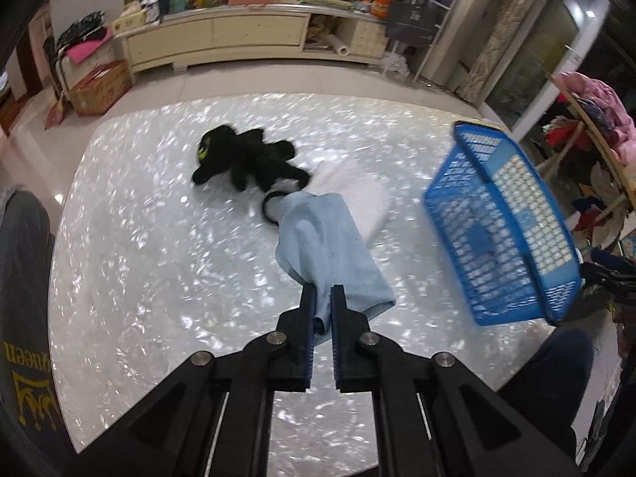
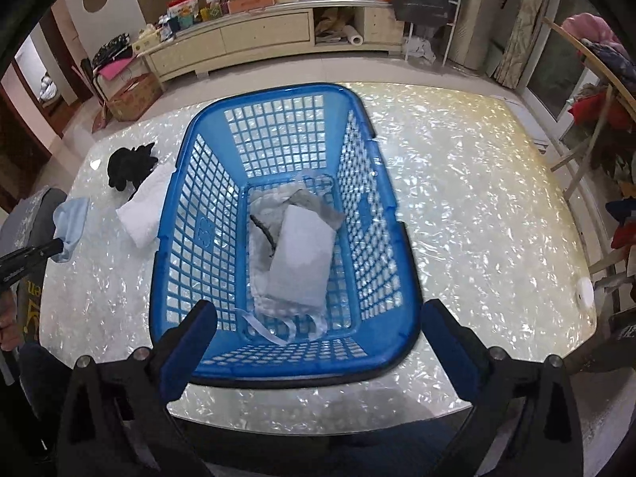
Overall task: Organize soft objects
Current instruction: 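Carry the light blue cloth over the basket and release it with the left gripper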
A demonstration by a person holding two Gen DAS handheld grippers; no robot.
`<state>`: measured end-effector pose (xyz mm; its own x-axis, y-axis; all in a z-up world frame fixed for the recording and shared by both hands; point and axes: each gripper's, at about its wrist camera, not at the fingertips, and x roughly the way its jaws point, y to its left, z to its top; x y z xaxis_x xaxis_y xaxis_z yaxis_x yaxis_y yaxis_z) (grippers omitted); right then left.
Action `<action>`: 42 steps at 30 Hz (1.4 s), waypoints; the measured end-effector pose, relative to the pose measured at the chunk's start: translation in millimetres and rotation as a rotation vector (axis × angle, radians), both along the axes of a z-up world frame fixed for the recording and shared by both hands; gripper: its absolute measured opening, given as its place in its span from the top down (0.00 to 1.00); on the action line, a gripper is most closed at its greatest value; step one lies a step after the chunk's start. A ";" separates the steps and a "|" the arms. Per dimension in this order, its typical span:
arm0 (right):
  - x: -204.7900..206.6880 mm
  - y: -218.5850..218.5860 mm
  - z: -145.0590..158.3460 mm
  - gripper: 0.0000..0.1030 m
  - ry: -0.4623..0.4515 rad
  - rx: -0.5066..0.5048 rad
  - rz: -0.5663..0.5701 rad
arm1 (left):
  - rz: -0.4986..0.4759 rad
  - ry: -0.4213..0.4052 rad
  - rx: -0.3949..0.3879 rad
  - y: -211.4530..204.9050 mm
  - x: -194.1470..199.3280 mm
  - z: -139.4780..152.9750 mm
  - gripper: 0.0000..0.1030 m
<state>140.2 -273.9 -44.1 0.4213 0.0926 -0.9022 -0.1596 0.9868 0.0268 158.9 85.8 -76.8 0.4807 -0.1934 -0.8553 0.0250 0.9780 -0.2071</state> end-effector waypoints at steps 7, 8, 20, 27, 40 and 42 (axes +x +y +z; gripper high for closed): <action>-7.2 -20.9 -3.9 0.01 -0.067 -0.052 -0.052 | -0.073 -0.037 -0.019 -41.5 -2.9 34.9 0.94; -7.6 -24.6 -6.1 0.00 -0.066 -0.043 -0.057 | -0.091 -0.042 -0.026 -49.4 -2.4 40.3 0.94; 2.7 -46.6 -21.8 0.01 -0.058 0.012 -0.094 | -0.279 -0.078 -0.018 -149.8 14.5 76.6 0.94; 6.1 -49.4 -21.7 0.01 -0.060 0.030 -0.089 | -0.355 -0.056 -0.011 -187.7 34.0 69.0 0.94; 17.6 -50.3 -28.3 0.01 -0.086 0.010 -0.078 | -0.413 0.004 0.065 -233.6 85.4 39.7 0.94; 19.3 -50.4 -30.8 0.01 -0.090 0.005 -0.083 | -0.415 0.021 0.071 -238.7 93.7 31.1 0.94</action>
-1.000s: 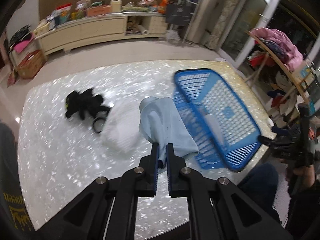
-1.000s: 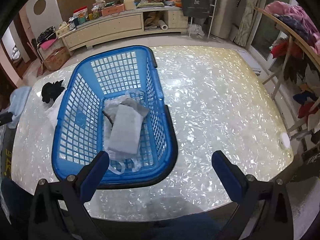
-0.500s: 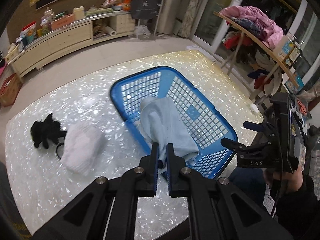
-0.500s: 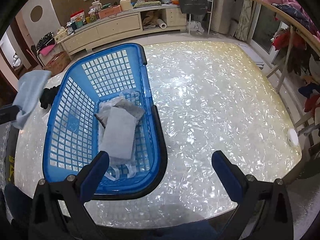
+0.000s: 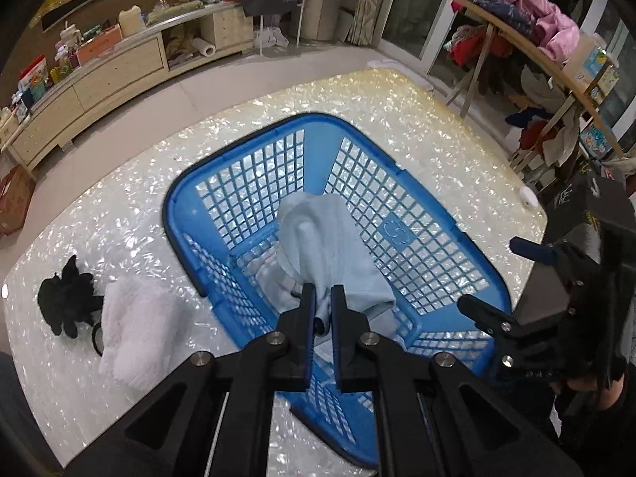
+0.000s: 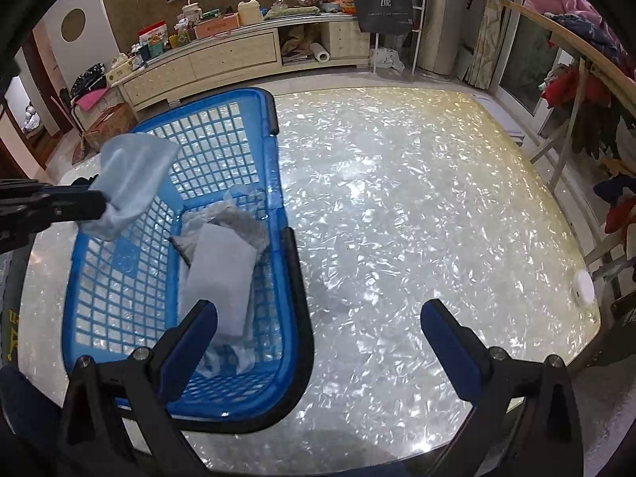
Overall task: Organize soft objects
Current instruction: 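Carry the light blue cloth over the basket and release it with the left gripper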
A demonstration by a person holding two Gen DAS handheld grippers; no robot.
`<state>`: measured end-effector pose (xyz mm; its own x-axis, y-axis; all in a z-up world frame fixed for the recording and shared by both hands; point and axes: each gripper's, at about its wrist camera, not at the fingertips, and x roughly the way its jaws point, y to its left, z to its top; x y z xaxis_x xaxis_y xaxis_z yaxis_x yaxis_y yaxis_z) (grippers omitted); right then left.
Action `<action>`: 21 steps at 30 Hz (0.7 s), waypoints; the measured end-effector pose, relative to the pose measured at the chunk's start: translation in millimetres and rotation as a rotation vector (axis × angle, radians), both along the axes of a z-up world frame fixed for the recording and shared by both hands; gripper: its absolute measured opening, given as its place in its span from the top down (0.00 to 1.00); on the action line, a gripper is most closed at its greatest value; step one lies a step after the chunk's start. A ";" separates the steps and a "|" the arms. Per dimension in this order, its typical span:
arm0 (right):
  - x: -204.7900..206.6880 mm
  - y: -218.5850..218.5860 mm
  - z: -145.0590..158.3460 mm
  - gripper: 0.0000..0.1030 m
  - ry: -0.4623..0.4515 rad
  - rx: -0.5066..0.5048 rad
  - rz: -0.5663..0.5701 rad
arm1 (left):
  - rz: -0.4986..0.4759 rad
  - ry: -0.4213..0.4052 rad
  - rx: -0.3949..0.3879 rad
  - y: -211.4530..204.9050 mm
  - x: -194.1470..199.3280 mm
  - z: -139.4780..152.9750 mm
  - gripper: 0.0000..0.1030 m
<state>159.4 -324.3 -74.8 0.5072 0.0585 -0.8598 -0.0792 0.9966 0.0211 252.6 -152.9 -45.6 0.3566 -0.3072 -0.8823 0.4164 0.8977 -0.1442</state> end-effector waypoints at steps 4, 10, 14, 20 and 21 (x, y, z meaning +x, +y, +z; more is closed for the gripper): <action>4.7 -1.5 -7.8 0.01 0.009 0.023 -0.007 | -0.014 0.022 0.019 -10.2 18.6 -17.7 0.94; 8.6 -1.8 -15.9 0.00 0.027 0.043 -0.005 | -0.021 0.045 0.042 -21.4 39.1 -39.9 0.94; 8.9 -0.5 -16.7 0.00 0.029 0.058 -0.006 | -0.004 0.060 0.064 -23.2 50.4 -52.5 0.94; 6.9 0.7 -15.8 0.00 0.032 0.061 -0.011 | -0.021 0.036 0.102 -27.9 53.2 -55.6 0.71; 5.7 0.3 -15.1 0.01 0.032 0.062 -0.013 | -0.030 0.032 0.106 -29.8 53.5 -55.8 0.57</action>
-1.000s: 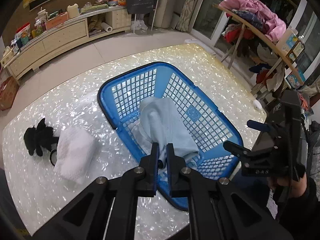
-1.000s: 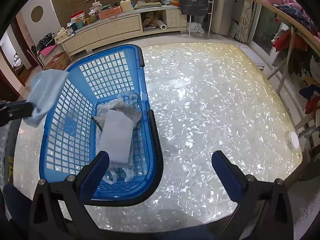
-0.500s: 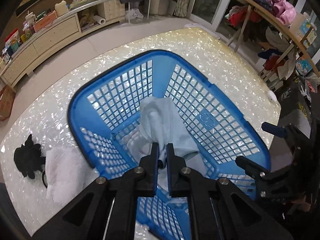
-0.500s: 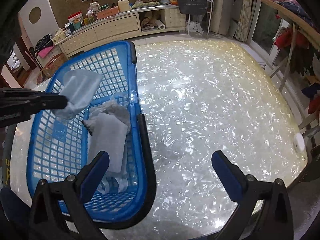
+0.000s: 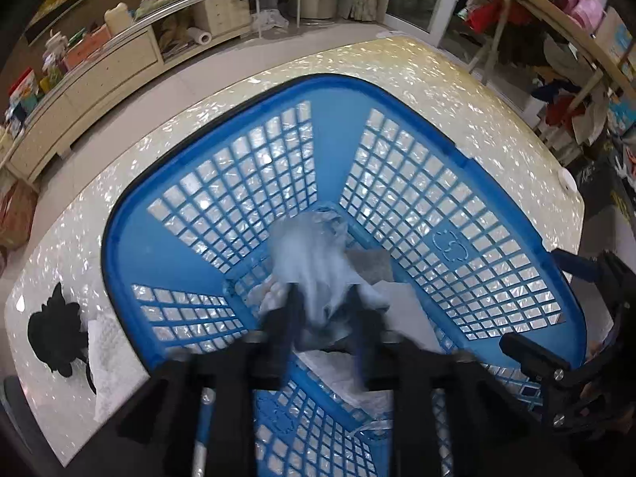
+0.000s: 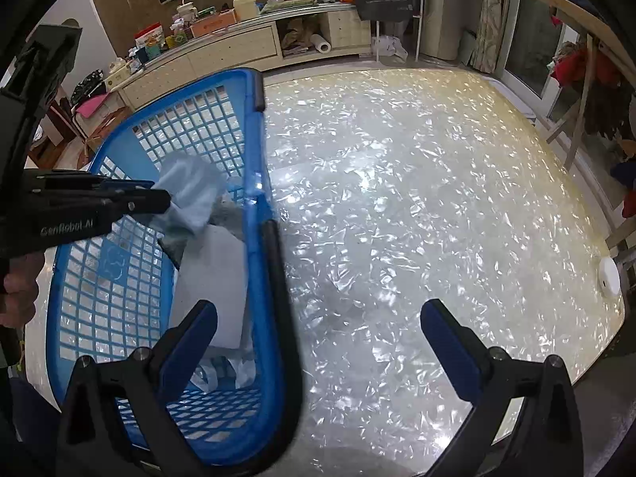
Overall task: Organize soft objects
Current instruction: 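Carry the light blue cloth over the basket and release it with the left gripper, then withdraw both grippers from the basket toward the white knitted towel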
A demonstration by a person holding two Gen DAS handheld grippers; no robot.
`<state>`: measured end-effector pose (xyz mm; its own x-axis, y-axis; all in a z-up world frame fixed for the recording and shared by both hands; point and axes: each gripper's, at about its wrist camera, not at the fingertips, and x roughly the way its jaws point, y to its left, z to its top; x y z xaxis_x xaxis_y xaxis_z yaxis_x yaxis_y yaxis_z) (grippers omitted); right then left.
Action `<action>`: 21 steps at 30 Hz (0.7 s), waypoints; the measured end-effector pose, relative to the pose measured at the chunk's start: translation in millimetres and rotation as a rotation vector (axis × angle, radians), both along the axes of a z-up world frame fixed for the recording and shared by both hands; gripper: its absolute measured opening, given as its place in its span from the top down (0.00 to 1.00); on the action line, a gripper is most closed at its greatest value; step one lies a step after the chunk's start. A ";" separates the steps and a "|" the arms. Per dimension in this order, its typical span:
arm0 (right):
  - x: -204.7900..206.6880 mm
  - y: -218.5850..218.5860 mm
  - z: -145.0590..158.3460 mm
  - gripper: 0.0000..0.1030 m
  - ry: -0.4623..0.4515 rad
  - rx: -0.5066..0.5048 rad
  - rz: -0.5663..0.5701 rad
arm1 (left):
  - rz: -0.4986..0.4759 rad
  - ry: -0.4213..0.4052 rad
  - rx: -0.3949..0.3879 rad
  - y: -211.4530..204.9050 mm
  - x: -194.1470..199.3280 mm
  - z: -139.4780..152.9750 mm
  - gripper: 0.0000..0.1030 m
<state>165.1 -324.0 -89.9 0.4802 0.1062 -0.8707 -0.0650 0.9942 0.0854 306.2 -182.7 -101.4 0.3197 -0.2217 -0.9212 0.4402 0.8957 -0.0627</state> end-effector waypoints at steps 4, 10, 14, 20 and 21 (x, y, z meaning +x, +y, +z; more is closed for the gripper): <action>-3.0 -2.4 1.7 0.01 0.000 0.003 -0.011 | -0.018 -0.054 0.053 -5.3 -8.9 7.9 0.33; -9.3 -0.8 11.1 0.01 -0.014 0.007 -0.018 | 0.017 -0.071 0.032 10.7 -18.9 32.6 0.33; -15.8 7.9 21.5 0.01 -0.033 0.010 -0.002 | 0.054 -0.093 -0.011 30.6 -36.1 52.1 0.25; -29.7 27.7 38.2 0.01 -0.057 0.006 0.023 | 0.103 -0.132 -0.030 57.9 -69.6 72.9 0.20; -32.2 31.6 41.3 0.01 -0.061 0.004 0.028 | 0.103 -0.133 -0.039 62.7 -75.7 75.2 0.19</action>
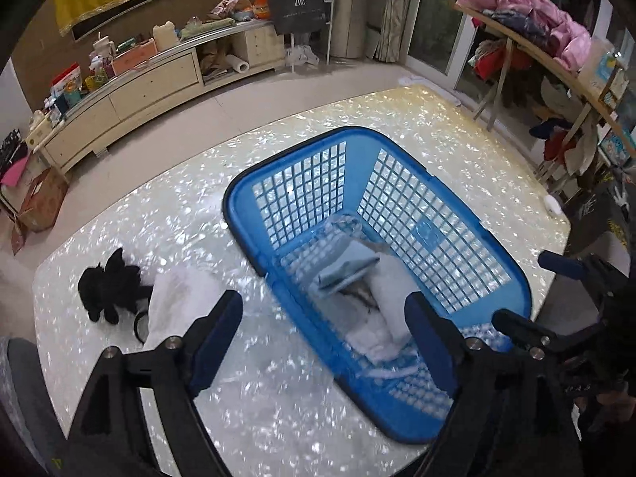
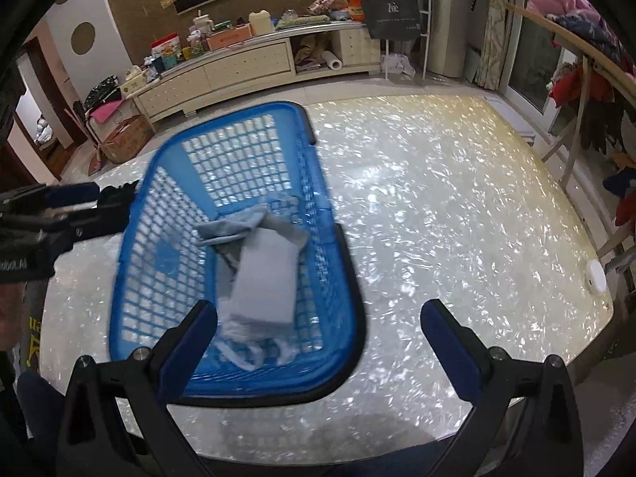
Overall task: Organize soft objects
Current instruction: 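Withdraw both grippers from the basket toward the white knitted towel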
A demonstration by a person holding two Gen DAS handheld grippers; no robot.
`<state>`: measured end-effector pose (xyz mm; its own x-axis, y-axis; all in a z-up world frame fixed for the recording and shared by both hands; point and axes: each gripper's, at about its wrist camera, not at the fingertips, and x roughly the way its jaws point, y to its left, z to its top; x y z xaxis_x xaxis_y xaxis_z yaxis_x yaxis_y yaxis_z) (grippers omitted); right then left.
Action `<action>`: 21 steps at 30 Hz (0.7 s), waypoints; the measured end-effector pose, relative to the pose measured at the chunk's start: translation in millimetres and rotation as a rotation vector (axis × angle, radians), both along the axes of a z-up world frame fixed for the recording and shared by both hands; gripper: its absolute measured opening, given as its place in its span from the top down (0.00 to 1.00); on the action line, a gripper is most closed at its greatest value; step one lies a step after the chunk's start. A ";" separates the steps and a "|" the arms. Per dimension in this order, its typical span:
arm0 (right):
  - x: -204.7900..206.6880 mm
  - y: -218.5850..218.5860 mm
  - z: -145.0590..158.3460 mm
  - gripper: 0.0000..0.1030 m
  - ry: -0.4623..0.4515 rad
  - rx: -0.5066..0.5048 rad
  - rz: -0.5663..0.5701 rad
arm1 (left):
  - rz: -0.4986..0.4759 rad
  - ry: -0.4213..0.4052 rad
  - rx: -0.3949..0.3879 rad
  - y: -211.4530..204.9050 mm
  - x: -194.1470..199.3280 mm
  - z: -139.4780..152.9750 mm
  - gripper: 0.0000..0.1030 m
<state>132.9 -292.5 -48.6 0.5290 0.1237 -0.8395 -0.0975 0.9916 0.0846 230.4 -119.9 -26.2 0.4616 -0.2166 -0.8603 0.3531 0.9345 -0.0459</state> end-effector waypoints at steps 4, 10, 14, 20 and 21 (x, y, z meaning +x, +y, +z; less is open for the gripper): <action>-7.9 13.4 10.6 0.01 -0.020 -0.012 0.017 | 0.008 -0.031 -0.032 20.8 -24.1 10.9 0.11; -16.3 32.7 19.2 0.01 -0.035 -0.012 0.030 | 0.058 -0.108 -0.051 54.9 -54.2 22.9 0.00; -20.8 51.6 23.2 0.01 -0.040 -0.031 0.056 | 0.092 -0.120 -0.038 79.2 -69.2 24.5 0.00; -25.4 85.6 26.2 0.01 -0.053 -0.043 0.107 | 0.145 -0.106 -0.098 122.4 -88.3 27.3 0.00; -24.8 88.9 26.0 0.01 -0.054 -0.040 0.113 | 0.151 -0.108 -0.105 130.5 -90.9 27.8 0.00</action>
